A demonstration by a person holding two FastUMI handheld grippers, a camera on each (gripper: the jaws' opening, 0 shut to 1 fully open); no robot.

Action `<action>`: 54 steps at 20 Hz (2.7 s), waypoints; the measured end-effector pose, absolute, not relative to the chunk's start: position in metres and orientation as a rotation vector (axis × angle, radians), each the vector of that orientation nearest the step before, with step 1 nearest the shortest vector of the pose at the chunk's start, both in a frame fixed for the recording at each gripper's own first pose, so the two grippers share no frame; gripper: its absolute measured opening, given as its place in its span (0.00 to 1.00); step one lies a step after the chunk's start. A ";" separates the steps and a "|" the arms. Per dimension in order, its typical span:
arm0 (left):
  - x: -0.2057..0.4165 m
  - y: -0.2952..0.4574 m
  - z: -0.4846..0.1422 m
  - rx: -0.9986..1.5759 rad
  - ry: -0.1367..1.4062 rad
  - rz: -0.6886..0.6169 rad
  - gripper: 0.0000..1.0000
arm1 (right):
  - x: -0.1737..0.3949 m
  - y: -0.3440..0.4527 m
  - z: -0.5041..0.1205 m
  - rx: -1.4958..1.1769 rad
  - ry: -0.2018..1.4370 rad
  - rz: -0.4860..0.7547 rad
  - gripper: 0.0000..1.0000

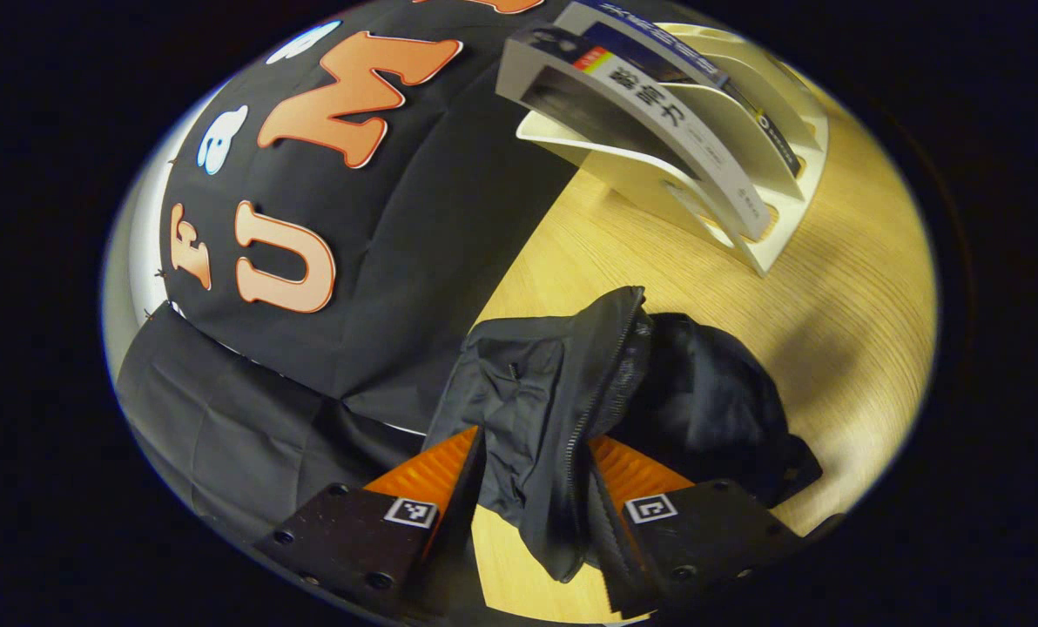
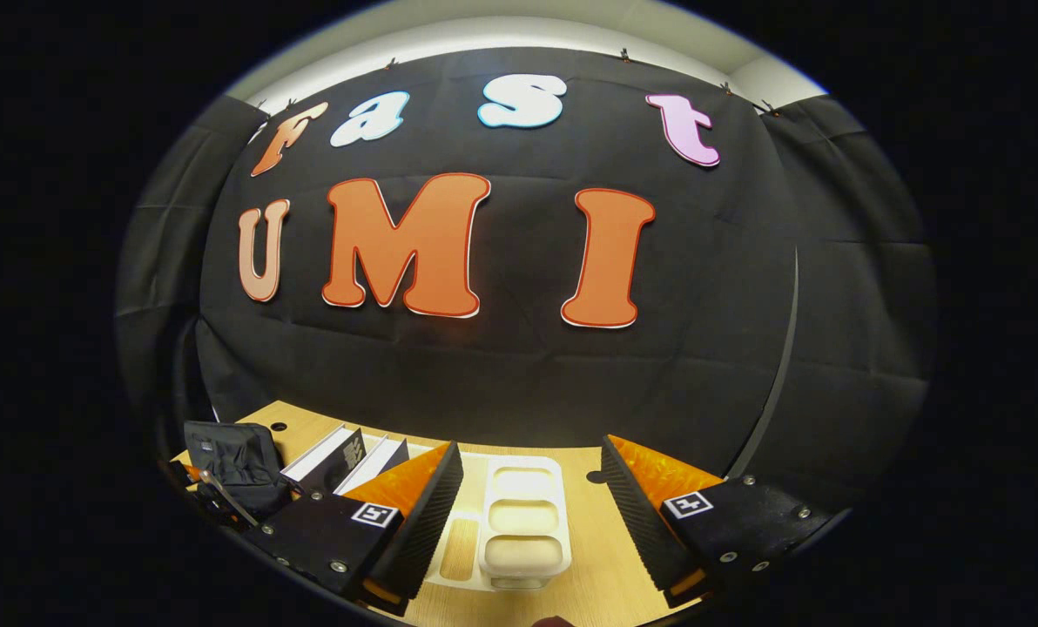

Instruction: Open the schoolbag, grab two books from the bookshelf and put them into the schoolbag.

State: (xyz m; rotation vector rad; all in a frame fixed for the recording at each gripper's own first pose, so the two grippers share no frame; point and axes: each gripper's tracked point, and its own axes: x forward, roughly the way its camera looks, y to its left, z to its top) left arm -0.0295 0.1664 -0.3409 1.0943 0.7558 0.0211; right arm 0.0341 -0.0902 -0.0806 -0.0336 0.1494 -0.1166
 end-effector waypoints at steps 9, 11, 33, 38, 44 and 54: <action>-0.007 0.175 -0.301 0.877 0.914 -0.102 0.10 | 0.035 -0.087 -0.081 -0.054 0.161 -0.041 0.94; -0.002 0.174 -0.291 0.818 0.947 -0.125 0.07 | 0.036 -0.077 -0.080 -0.047 0.175 0.001 0.94; 0.060 0.231 -0.261 0.417 1.282 -0.807 0.05 | 0.066 0.138 -0.117 0.001 0.726 0.061 0.95; 0.056 0.230 -0.270 0.358 1.299 -0.837 0.05 | 0.082 0.172 -0.146 0.080 0.933 0.101 0.95; 0.054 0.226 -0.269 0.318 1.314 -0.812 0.05 | 0.119 0.181 -0.190 0.116 1.125 0.125 0.92; 0.046 0.220 -0.278 0.267 1.366 -0.752 0.05 | 0.139 0.158 -0.256 0.068 1.334 0.010 0.42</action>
